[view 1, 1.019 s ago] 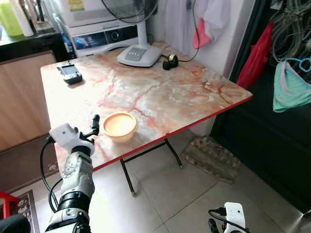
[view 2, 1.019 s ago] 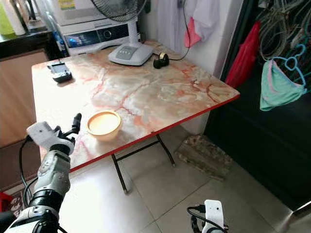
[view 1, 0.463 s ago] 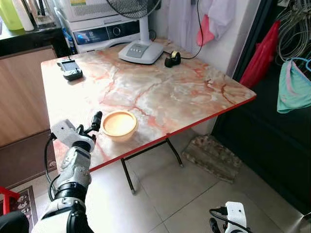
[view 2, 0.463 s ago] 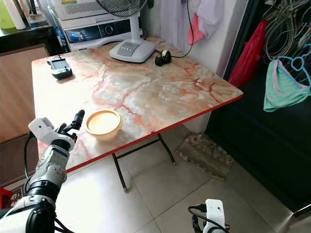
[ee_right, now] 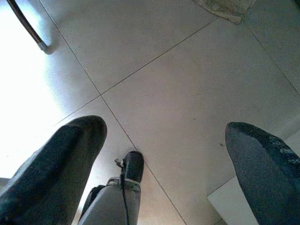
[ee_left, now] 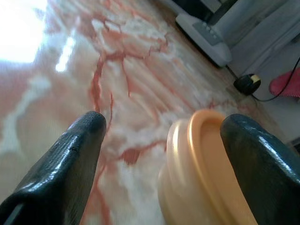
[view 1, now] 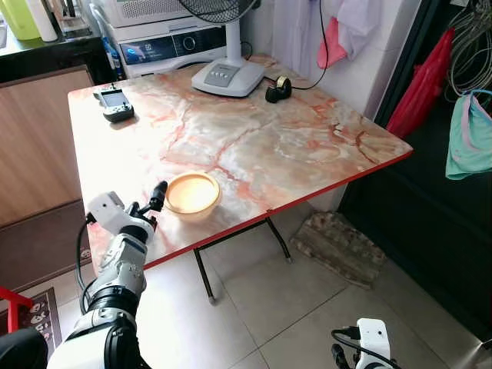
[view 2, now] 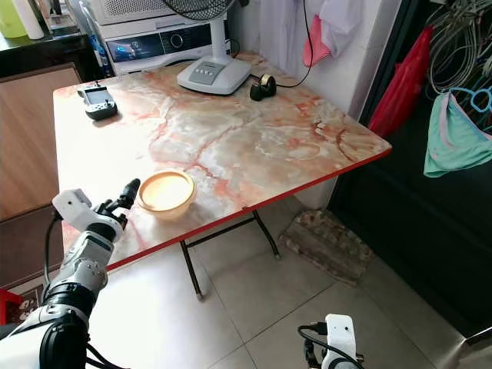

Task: Restocking fridge

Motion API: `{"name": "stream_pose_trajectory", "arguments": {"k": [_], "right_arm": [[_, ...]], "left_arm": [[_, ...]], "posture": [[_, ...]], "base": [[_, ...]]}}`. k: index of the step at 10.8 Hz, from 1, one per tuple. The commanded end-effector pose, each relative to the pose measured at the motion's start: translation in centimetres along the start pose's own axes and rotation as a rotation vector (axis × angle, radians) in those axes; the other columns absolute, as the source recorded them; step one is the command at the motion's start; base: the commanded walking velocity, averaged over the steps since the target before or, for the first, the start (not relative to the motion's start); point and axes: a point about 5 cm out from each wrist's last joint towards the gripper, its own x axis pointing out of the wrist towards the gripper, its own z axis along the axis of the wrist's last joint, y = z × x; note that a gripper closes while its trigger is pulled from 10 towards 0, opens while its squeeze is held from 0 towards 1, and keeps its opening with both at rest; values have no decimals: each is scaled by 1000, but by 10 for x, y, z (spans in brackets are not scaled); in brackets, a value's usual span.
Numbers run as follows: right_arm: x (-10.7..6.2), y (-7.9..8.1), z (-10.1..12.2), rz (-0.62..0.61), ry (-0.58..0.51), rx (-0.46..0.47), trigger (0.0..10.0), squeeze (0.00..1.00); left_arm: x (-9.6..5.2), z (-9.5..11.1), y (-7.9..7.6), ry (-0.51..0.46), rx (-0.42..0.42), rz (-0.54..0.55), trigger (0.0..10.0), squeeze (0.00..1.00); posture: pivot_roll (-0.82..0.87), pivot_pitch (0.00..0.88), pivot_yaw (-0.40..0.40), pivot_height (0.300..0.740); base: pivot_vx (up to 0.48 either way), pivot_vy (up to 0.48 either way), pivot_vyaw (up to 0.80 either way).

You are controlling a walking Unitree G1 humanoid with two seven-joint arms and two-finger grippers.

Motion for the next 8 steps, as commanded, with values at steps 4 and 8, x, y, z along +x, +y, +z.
{"name": "stream_pose_trajectory", "arguments": {"k": [4, 8], "right_arm": [[0, -1, 2, 1, 0, -9, 10000, 0], [0, -2, 3, 2, 0, -13, 10000, 0]], "left_arm": [[4, -5, -10, 38, -67, -87, 10000, 0], [4, -14, -15, 80, -116, -132, 10000, 0]], "posture": [[84, 0, -44, 740], [82, 0, -48, 740]], "base": [[0, 0, 0], [0, 0, 0]]}}
